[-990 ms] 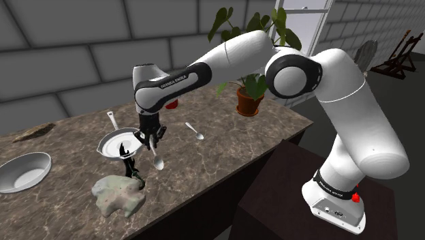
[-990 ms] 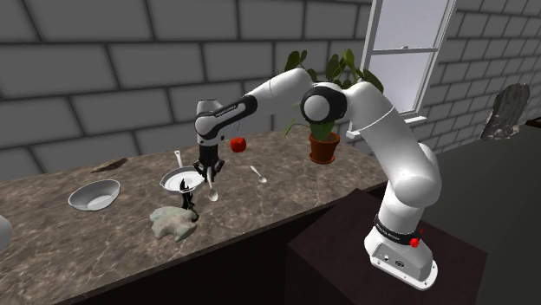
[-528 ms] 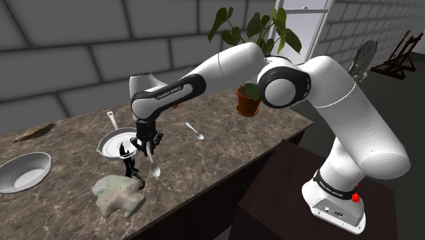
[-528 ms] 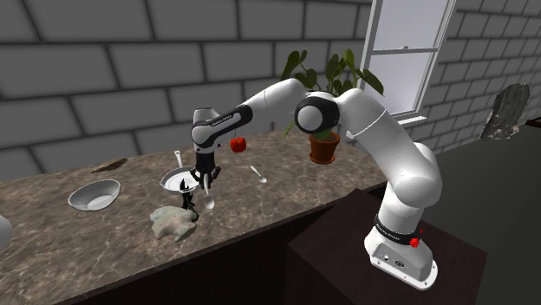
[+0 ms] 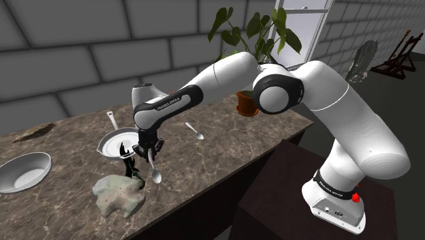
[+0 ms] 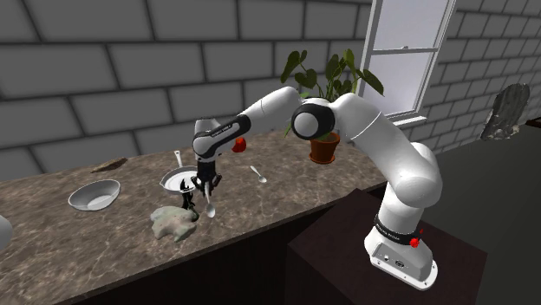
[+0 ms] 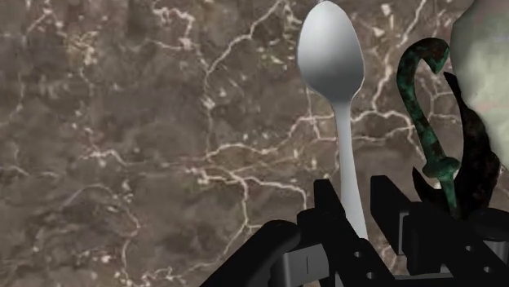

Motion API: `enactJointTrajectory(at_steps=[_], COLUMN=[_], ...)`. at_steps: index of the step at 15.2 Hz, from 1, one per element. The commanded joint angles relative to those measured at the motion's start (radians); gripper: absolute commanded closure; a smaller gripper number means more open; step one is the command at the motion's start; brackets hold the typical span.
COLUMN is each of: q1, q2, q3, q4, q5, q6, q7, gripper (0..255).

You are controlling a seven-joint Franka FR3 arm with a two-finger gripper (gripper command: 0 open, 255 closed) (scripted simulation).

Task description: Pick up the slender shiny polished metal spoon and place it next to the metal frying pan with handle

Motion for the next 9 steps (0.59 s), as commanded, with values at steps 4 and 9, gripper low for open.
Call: enactJointTrajectory(at_steps=[4,9], q1=[0.000,0.000], q2=[0.043,0.070], q3=[0.000,-0.001], q4=[0.006,0.017], q5=[0.001,0.001], q6=[0.036,0.052], q7=[-0.009,-0.013], gripper=[255,255])
